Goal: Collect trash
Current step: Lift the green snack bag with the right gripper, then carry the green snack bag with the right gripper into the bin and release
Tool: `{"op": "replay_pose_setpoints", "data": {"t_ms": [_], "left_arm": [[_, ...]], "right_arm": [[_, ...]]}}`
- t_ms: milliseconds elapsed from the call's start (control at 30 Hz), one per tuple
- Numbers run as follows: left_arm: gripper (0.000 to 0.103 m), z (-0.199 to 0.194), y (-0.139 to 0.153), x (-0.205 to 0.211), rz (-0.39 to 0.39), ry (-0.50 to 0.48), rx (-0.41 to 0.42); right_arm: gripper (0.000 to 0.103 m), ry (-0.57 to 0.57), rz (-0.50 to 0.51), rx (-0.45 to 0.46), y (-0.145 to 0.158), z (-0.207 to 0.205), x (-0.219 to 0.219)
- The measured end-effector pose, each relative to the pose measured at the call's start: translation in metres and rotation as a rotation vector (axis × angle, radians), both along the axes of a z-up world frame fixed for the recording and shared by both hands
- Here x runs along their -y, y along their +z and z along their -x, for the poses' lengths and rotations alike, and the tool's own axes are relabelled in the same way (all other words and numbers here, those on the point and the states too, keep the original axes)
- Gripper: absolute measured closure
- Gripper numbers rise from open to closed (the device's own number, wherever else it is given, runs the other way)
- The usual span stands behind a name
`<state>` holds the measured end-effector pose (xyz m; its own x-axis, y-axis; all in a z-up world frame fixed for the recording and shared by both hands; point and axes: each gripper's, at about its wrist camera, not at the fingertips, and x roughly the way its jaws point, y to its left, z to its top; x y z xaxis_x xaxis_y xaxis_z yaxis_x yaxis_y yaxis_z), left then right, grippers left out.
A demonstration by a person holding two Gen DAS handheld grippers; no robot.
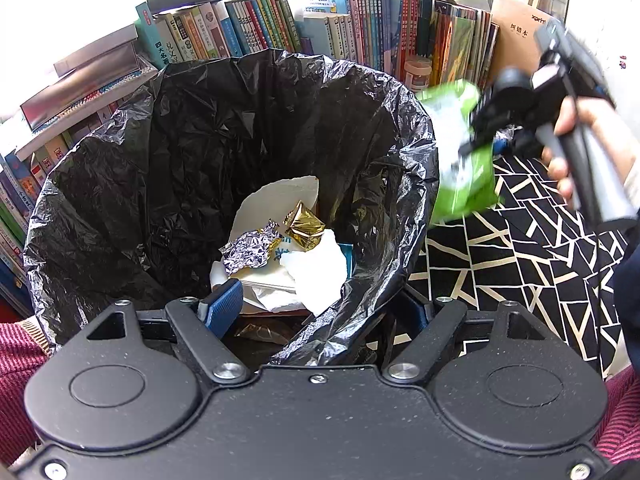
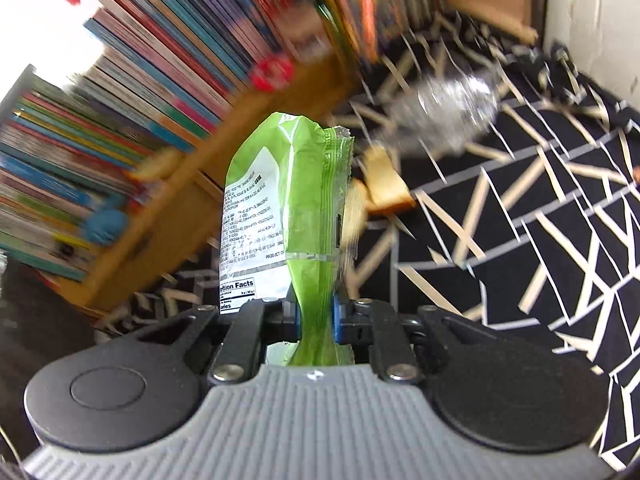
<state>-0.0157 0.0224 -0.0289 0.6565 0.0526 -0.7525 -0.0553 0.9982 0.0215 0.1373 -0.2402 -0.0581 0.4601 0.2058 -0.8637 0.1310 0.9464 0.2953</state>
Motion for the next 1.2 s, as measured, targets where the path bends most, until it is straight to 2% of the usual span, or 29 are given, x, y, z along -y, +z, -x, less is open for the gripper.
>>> {"op": "replay_pose_setpoints", "data": {"t_ms": [267,433,533,667,900,1200], "left_arm": [[0.024,0.000,0.000,0.000,0.000,0.000,0.000],[0.024,0.000,0.000,0.000,0.000,0.001,-0.001],[0.024,-0.001,0.001,0.000,-0.001,0.002,-0.001],[0.024,-0.001,0.001,0.000,-0.002,0.003,-0.002],[0.024,-0.002,0.001,0.001,-0.003,0.002,-0.002],[0.024,-0.001,0.000,0.001,-0.007,0.001,-0.002]], "right_arm": [[0.086,0.061,-0.129,0.214,0.073,0.018,-0.013],[0.085,0.200,-0.273,0.391,0.115,0.043,-0.025],[0.084,0.318,-0.404,0.488,0.128,0.056,-0.035],[0.084,0.406,-0.411,0.497,0.130,0.065,-0.058],[0.084,0.511,-0.481,0.459,0.117,0.070,-0.086],[0.084,0.604,-0.505,0.336,0.094,0.085,-0.114]]}}
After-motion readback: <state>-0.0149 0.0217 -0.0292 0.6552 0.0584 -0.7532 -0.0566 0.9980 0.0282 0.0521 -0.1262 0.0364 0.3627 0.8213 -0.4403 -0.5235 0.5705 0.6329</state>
